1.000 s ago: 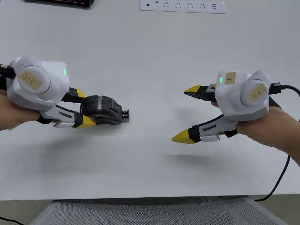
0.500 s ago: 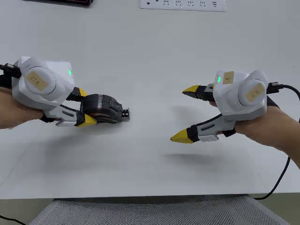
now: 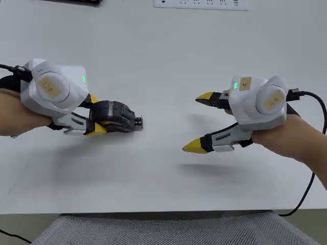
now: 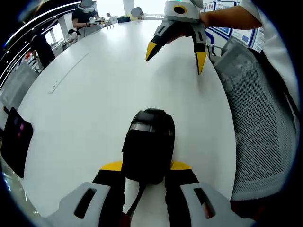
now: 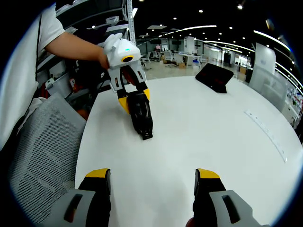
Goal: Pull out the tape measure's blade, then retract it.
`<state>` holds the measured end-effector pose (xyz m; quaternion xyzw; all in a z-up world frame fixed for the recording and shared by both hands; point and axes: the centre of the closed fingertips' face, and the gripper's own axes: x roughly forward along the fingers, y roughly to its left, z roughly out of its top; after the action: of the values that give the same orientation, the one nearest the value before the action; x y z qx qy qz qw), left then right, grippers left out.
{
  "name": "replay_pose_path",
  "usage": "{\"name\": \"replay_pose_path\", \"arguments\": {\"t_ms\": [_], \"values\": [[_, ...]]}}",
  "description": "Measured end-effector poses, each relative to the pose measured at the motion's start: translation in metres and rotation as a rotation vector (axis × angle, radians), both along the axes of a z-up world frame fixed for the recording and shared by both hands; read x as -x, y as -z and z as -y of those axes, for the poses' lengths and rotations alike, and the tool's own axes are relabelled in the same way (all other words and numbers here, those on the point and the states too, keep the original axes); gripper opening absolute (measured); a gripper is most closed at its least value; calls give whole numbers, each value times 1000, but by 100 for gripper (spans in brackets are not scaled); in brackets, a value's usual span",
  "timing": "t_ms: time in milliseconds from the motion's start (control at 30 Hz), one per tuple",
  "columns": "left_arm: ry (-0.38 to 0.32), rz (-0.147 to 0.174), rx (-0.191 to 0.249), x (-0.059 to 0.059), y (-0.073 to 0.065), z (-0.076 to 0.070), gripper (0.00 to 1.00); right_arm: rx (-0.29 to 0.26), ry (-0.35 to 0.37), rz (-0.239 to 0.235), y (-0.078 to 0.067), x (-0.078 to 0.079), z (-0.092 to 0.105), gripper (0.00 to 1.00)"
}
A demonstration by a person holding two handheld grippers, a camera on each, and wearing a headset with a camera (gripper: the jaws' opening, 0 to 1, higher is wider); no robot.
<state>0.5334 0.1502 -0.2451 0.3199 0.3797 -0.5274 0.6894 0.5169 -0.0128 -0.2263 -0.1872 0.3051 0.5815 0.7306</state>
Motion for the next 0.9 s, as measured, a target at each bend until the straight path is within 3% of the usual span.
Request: {"name": "replay_pose_path", "arguments": {"t_ms": [467, 900], "values": [[76, 52, -37, 0, 0, 0, 27, -38, -14, -16, 4, 2, -16, 64], [55, 31, -44, 0, 1, -2, 27, -76, -15, 1, 3, -10, -31, 59]]}}
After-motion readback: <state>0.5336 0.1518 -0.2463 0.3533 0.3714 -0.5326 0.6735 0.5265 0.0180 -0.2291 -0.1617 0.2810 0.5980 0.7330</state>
